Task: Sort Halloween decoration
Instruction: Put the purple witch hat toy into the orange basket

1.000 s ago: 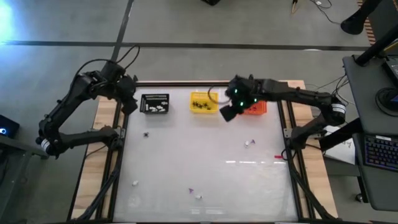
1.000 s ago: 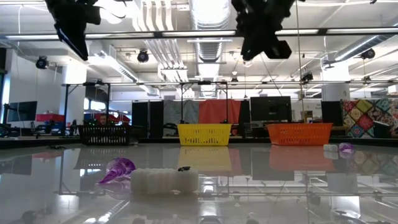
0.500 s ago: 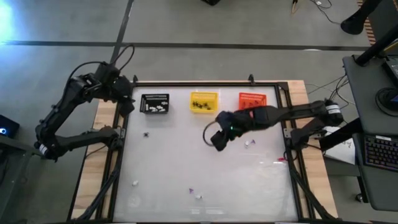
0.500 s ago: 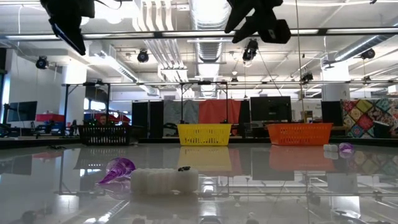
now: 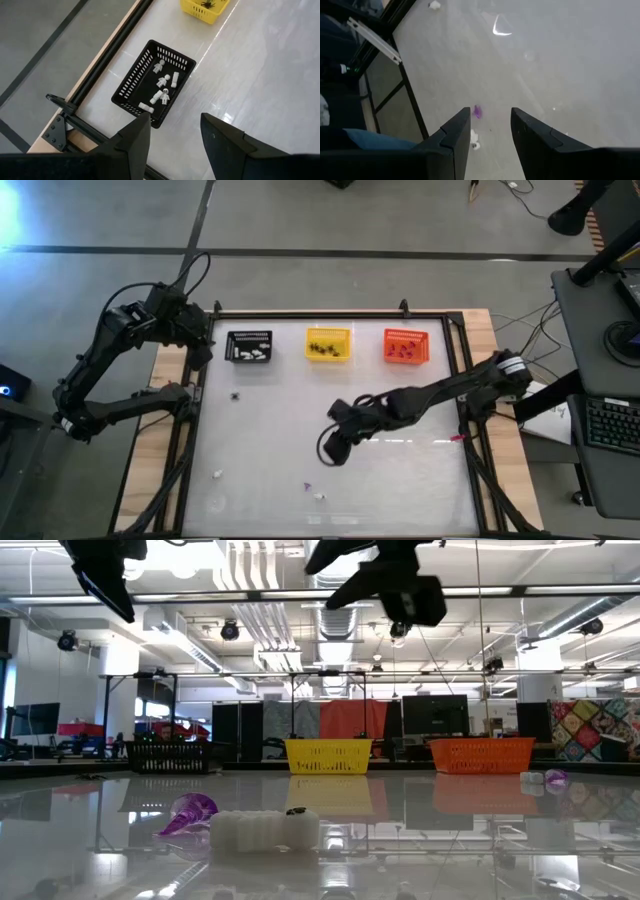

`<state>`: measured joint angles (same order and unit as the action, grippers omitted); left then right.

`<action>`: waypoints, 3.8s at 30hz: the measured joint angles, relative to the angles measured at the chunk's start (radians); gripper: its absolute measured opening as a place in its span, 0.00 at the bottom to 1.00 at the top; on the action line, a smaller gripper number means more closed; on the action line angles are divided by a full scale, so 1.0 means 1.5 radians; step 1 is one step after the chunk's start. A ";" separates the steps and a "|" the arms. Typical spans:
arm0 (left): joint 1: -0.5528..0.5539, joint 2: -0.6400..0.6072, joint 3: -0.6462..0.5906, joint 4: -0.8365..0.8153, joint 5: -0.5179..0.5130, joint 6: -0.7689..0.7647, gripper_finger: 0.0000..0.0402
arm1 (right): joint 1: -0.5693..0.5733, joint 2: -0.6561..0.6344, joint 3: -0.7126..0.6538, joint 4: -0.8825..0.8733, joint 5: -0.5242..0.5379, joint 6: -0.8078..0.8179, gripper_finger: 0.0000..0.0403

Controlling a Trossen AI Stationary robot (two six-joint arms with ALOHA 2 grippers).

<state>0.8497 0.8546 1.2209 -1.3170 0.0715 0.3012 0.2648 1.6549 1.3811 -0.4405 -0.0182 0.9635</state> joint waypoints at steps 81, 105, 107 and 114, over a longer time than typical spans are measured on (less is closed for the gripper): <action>0.000 -0.004 0.000 -0.001 0.000 0.000 0.39 | 0.072 0.306 0.002 0.320 -0.063 0.047 0.29; 0.000 -0.004 0.000 -0.001 0.000 -0.010 0.39 | 0.070 0.351 0.063 0.268 -0.075 0.055 0.29; 0.000 -0.004 0.000 -0.002 0.000 -0.010 0.39 | 0.069 0.352 0.074 0.237 -0.078 0.048 0.29; 0.000 -0.004 0.000 -0.002 0.000 -0.010 0.39 | 0.065 0.352 0.078 0.221 -0.078 0.062 0.18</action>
<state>0.8497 0.8486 1.2209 -1.3199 0.0713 0.2863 0.3617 2.1826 1.4982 -0.1094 -0.1359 1.0562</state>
